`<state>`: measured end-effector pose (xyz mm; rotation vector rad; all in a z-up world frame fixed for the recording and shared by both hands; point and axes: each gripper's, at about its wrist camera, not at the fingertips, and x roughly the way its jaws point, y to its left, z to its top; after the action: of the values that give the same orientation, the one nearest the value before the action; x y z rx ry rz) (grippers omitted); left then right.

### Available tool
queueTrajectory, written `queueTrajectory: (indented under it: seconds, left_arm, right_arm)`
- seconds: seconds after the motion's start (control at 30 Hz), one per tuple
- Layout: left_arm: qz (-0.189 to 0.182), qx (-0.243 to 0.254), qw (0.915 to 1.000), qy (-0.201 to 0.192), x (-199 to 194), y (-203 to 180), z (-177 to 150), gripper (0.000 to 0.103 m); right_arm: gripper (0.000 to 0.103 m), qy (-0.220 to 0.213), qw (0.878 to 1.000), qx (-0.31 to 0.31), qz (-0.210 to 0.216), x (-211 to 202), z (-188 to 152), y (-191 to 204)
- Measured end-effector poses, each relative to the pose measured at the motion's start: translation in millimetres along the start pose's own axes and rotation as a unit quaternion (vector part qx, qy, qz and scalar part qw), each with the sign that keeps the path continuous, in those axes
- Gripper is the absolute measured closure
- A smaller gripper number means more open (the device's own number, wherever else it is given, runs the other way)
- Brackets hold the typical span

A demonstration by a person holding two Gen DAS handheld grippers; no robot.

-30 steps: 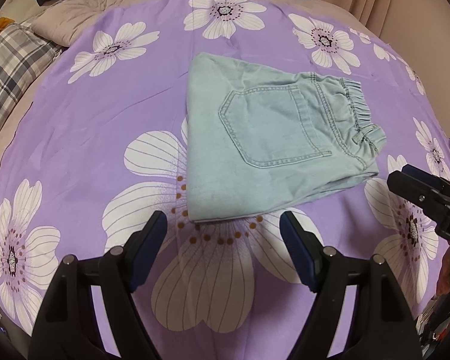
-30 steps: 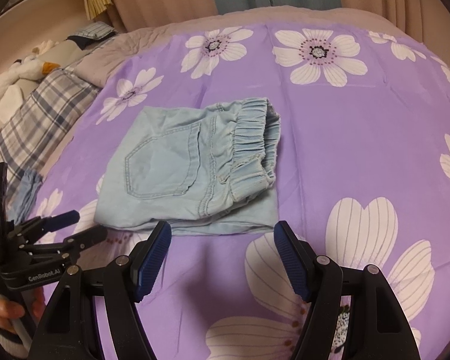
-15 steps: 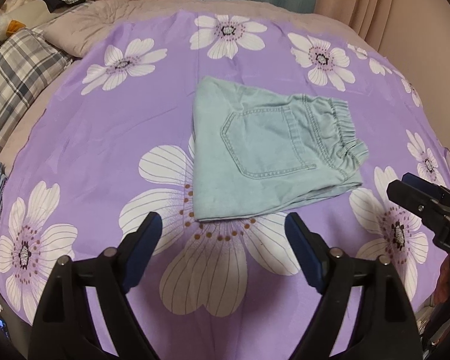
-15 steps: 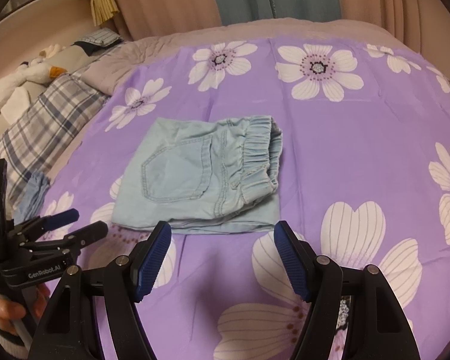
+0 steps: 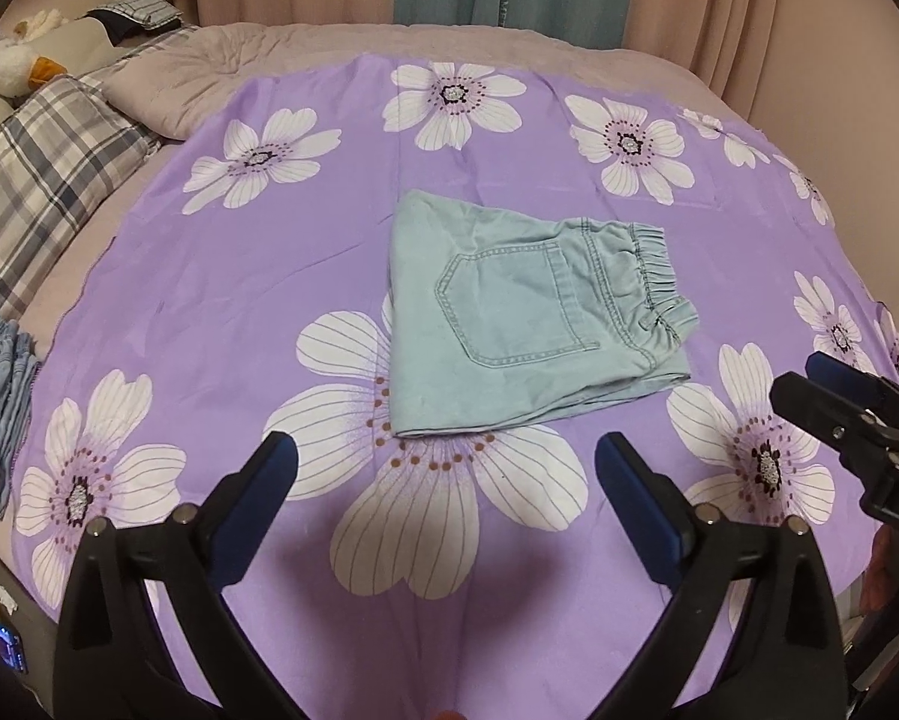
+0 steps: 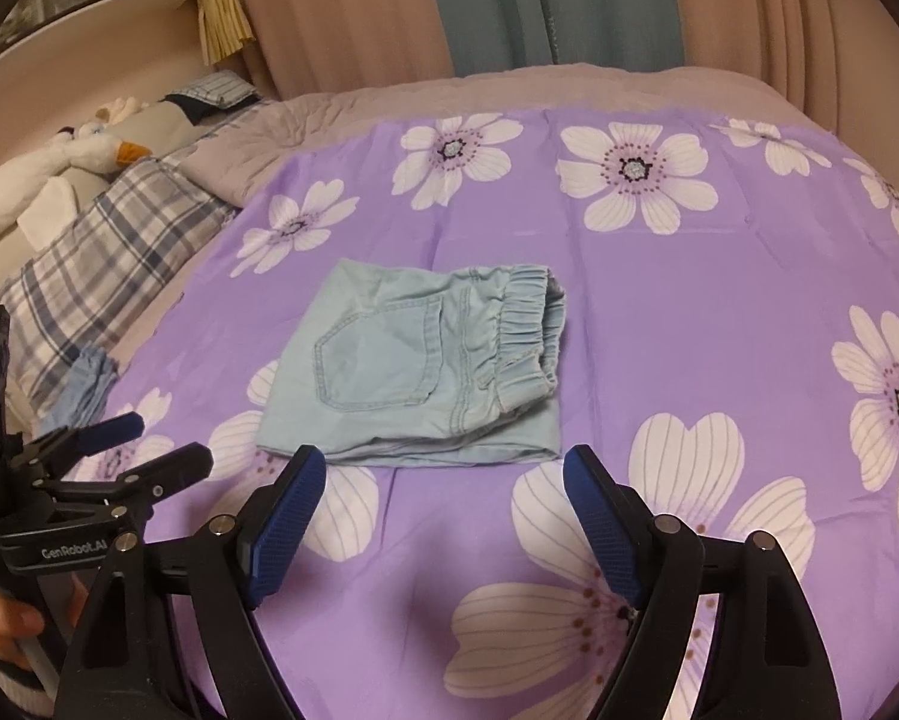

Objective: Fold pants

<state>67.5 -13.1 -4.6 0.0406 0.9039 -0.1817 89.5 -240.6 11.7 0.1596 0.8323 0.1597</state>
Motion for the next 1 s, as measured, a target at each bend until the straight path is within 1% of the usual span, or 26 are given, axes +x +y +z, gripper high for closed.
queueTrajectory:
  seconds: [0.27,0.6,0.73,0.9,1.0]
  left_arm:
    - [0.001,0.0,1.0,-0.005,-14,-2,-3,0.0]
    - [0.034,0.003,0.9993,-0.013,-31,-3,-5,0.0]
    - [0.027,-0.001,0.9995,-0.013,-36,-2,-6,0.0]
    - [0.033,-0.002,0.9993,-0.017,-42,-4,-5,0.0]
    - [0.021,-0.008,0.9996,-0.018,-44,-4,-5,0.0]
  right_arm:
    - [0.02,-0.015,1.0,-0.002,0.0,-15,-1,3]
    - [0.019,-0.024,1.0,-0.011,0.0,-26,-2,9]
    - [0.019,-0.026,1.0,-0.015,-0.001,-30,-2,14]
    - [0.019,-0.029,0.999,-0.022,-0.002,-34,-1,20]
    - [0.019,-0.032,0.999,-0.025,-0.001,-37,0,21]
